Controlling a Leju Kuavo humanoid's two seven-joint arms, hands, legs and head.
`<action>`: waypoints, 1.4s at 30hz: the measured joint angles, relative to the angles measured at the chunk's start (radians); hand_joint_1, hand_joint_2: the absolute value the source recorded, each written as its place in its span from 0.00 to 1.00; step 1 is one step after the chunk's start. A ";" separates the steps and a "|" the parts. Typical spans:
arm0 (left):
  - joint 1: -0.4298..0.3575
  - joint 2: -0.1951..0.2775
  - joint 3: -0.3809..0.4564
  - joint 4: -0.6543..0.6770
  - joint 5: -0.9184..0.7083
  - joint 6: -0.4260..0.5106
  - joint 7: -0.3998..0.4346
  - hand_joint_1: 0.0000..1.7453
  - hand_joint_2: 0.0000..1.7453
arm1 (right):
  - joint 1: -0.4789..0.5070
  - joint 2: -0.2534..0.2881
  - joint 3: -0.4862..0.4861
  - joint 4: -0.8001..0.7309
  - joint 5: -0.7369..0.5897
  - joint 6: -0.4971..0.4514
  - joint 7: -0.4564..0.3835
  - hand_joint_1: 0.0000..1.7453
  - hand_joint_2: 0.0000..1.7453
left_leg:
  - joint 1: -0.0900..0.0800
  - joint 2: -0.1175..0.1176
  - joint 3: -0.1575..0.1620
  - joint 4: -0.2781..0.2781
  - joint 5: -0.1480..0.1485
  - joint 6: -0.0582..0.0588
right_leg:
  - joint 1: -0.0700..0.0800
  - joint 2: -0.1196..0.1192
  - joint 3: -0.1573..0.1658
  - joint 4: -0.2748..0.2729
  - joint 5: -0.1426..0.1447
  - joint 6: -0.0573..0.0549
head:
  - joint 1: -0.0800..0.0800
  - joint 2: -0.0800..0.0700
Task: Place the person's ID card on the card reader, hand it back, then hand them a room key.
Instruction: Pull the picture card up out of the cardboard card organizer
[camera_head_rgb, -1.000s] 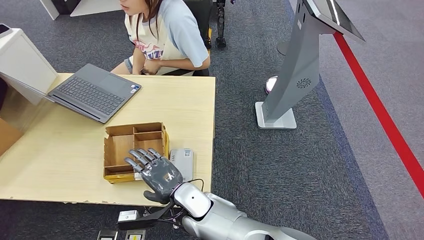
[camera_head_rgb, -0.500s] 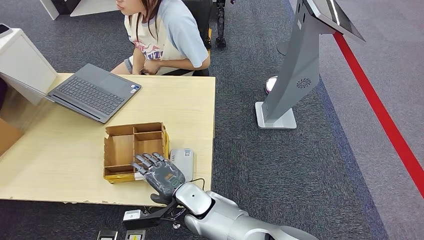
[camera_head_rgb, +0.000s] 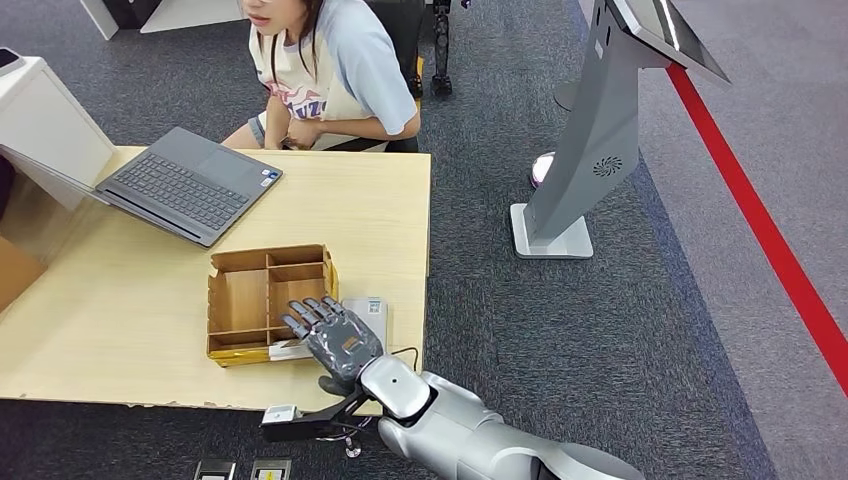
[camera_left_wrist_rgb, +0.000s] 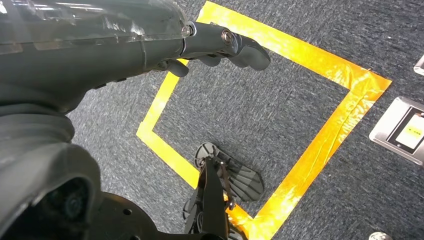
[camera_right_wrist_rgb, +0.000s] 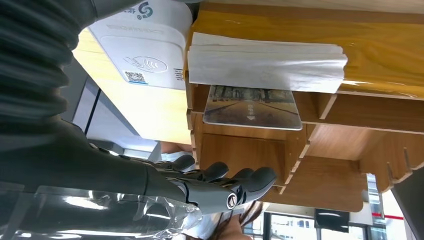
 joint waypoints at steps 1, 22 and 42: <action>0.000 0.000 0.000 0.000 -0.001 0.000 0.001 0.00 0.00 | -0.002 0.000 0.000 0.003 0.000 0.000 0.000 0.65 1.00 | 0.000 0.000 0.000 0.000 0.000 0.000 | 0.000 0.000 0.000 0.000 0.000 0.000 | 0.000 0.000; 0.000 0.000 -0.001 0.000 -0.001 0.003 0.006 0.00 0.00 | -0.026 0.000 -0.002 0.026 -0.040 0.033 -0.005 1.00 1.00 | 0.000 0.000 0.000 0.000 0.000 0.000 | 0.000 0.000 0.000 0.000 0.000 0.000 | 0.000 0.000; 0.000 0.000 -0.024 0.000 -0.003 0.003 0.006 0.00 0.00 | -0.029 0.001 -0.041 0.046 -0.039 -0.052 -0.043 1.00 1.00 | 0.000 0.000 0.000 0.000 0.000 0.000 | 0.000 0.000 0.000 0.000 0.000 0.000 | 0.000 0.000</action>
